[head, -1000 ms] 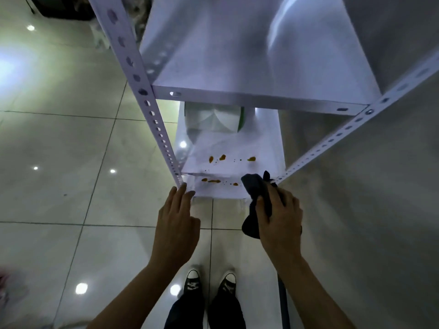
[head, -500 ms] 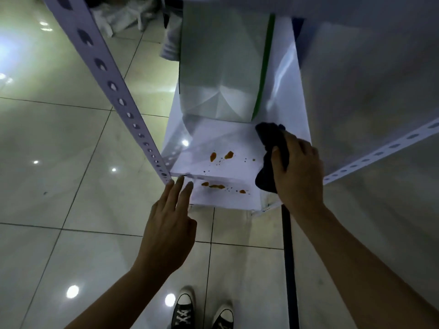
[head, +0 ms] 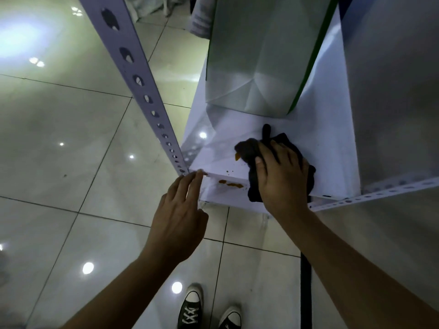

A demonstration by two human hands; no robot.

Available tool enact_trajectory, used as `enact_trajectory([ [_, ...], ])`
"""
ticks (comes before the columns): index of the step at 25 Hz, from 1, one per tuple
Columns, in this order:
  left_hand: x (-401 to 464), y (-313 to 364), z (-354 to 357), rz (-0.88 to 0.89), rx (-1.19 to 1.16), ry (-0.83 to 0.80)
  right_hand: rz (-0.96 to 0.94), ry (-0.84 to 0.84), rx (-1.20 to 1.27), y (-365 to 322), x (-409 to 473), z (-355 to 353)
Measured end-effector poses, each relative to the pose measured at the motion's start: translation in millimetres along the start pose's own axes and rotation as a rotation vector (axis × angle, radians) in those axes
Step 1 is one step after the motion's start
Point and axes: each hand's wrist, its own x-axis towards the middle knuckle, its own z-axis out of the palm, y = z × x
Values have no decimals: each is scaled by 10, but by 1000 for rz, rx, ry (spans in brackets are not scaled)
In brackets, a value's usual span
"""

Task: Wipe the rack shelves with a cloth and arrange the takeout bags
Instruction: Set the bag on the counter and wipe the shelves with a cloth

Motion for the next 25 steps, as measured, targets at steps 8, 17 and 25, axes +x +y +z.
enact_trajectory([
  [8,-3,-25,-35,-23,19,28,-84,-35,-5,-605,38,162],
  [17,30,-93,73,27,67,-24,-53,-83,-9,-680,348,228],
  [25,-4,-45,172,-41,37,9,-128,-165,12,-637,330,152],
])
